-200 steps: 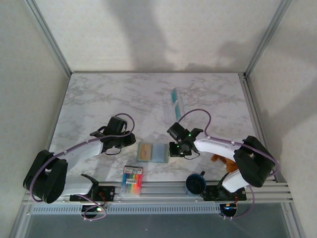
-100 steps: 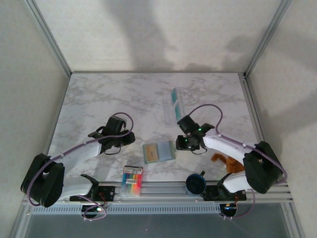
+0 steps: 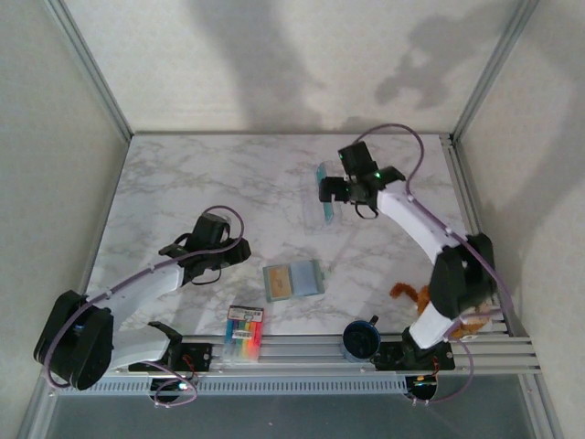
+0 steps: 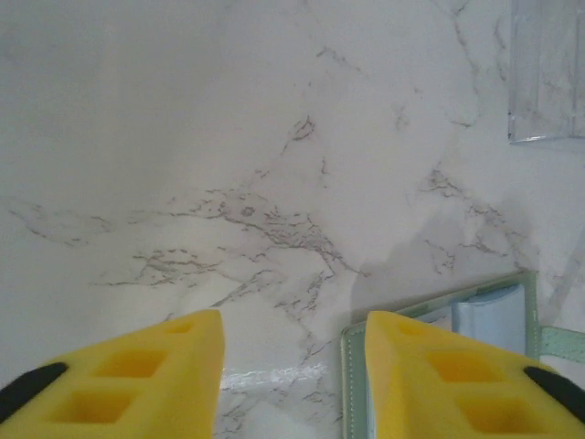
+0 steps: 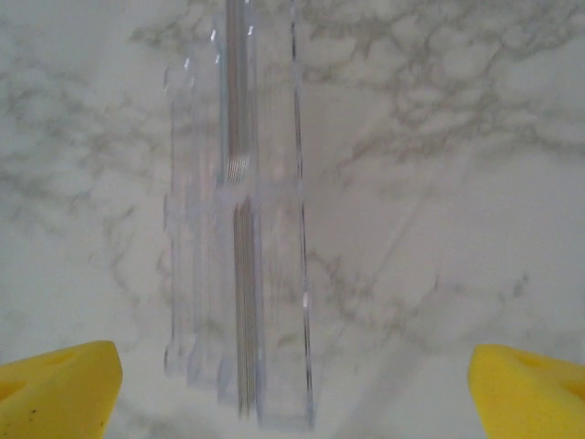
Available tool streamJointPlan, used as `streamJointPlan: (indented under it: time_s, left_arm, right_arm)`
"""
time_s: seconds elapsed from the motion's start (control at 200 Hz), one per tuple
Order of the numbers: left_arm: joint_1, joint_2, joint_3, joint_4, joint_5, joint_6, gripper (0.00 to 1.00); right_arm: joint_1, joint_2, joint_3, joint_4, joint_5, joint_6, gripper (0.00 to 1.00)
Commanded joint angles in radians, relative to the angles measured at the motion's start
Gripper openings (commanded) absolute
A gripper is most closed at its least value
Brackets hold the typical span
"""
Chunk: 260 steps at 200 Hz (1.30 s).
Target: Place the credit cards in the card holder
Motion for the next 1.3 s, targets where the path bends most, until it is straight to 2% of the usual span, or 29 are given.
streamJointPlan:
  time_s: [0.0, 0.16, 0.235, 0.461, 0.761, 1.091, 1.296]
  left_arm:
    - [-0.003, -0.051, -0.013, -0.027, -0.057, 0.006, 0.54]
    - [0.001, -0.105, -0.033, -0.067, -0.129, 0.010, 0.73]
    - [0.005, -0.122, -0.042, -0.068, -0.140, 0.008, 0.78]
    - [0.008, -0.131, -0.056, -0.067, -0.147, 0.007, 0.79]
    - [0.009, -0.109, -0.049, -0.074, -0.141, 0.025, 0.79]
    - [0.009, -0.131, -0.065, -0.099, -0.167, 0.025, 0.79]
    - [0.008, -0.149, -0.076, -0.103, -0.153, 0.015, 0.78]
  right_arm:
    - [-0.018, 0.138, 0.135, -0.047, 0.028, -0.089, 0.99]
    - [-0.023, 0.318, 0.327, -0.099, 0.067, -0.147, 0.99]
    - [-0.030, 0.383, 0.399, -0.122, 0.089, -0.168, 0.99]
    - [-0.038, 0.509, 0.560, -0.199, 0.156, -0.216, 0.94]
    - [-0.030, 0.490, 0.537, -0.197, 0.293, -0.247, 0.90]
    - [-0.010, 0.504, 0.557, -0.229, 0.371, -0.260, 0.79]
    - [0.010, 0.529, 0.580, -0.252, 0.452, -0.254, 0.81]
